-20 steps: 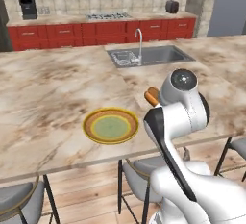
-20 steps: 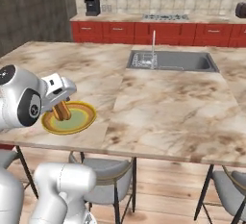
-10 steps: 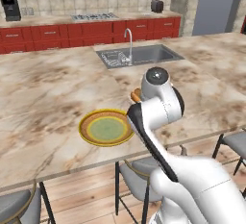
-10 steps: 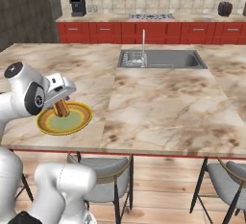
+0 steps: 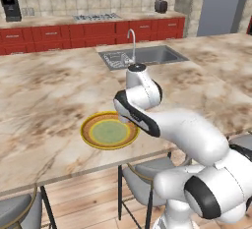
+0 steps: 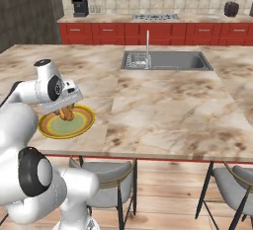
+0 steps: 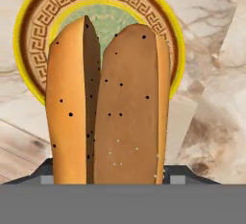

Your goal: Move the hot dog bun to the plate on the dining table and place the condiment next to that plate. Then navigate to the fridge and take the sausage and place it on the plate as well.

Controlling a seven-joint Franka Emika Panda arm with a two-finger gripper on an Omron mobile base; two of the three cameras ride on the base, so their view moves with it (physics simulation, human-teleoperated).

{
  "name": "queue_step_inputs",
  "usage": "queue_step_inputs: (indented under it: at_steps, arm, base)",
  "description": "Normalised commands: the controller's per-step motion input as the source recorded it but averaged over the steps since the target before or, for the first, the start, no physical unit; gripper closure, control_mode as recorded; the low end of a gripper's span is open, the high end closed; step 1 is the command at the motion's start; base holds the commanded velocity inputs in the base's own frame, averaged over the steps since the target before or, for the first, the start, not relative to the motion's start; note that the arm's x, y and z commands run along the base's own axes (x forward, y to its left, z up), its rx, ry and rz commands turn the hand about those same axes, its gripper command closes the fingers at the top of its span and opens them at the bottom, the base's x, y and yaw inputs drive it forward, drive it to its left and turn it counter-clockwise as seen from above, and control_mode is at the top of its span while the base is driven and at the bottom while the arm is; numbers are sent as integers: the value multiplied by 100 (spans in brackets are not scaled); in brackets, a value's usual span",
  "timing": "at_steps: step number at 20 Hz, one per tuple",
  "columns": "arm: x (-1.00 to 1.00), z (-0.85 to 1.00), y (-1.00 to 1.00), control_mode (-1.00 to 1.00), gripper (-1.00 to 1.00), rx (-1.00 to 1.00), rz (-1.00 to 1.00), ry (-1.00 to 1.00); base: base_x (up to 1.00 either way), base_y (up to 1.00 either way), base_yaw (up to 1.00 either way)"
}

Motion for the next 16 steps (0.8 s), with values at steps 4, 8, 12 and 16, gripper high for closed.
queue_step_inputs:
  at_steps: [4,8,12,16]
  arm:
    - [51,-62,23,-100,100,0,10,30]
    - [69,-60,32,-100,100,0,2,15]
    - [71,-56,33,-100,100,0,0,6]
    - [66,-46,32,-100,100,0,0,0]
  base:
    - [0,0,0]
    - [0,0,0]
    - [0,0,0]
    - [0,0,0]
